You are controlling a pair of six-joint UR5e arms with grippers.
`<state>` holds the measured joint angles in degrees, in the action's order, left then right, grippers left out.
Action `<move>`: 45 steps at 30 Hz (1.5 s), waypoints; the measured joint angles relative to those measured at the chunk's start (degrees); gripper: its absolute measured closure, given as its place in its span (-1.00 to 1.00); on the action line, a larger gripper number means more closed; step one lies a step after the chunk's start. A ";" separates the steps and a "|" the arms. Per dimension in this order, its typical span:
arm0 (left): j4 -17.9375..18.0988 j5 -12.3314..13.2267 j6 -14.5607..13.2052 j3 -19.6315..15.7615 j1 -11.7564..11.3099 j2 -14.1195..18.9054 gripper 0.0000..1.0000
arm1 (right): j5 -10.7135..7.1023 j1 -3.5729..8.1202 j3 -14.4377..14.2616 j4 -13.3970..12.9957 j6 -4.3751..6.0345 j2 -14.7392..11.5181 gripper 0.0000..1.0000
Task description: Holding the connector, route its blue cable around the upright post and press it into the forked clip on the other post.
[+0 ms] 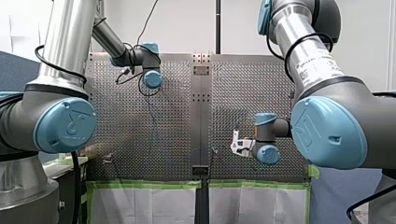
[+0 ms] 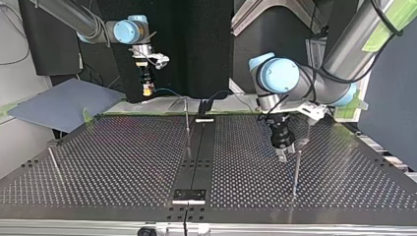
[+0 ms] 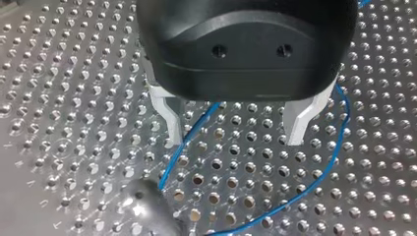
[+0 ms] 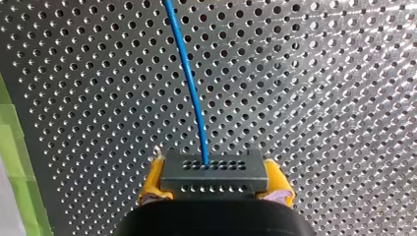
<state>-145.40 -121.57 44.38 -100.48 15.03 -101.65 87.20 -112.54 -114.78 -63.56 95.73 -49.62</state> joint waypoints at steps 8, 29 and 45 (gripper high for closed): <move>-1.20 0.24 -0.51 1.60 0.43 -0.46 -1.00 | 0.00 -0.01 0.07 0.01 0.08 0.01 1.00; -2.36 0.09 -0.23 3.37 -0.58 -0.74 -1.00 | 0.00 -0.26 0.11 0.07 0.00 0.00 1.00; -6.02 -0.29 -0.54 5.47 0.40 -2.90 -1.00 | 0.00 -0.31 0.05 0.09 0.00 0.00 1.00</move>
<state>-151.42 -121.86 43.85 -95.01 15.43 -104.55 87.20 -112.85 -114.73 -63.47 95.73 -49.62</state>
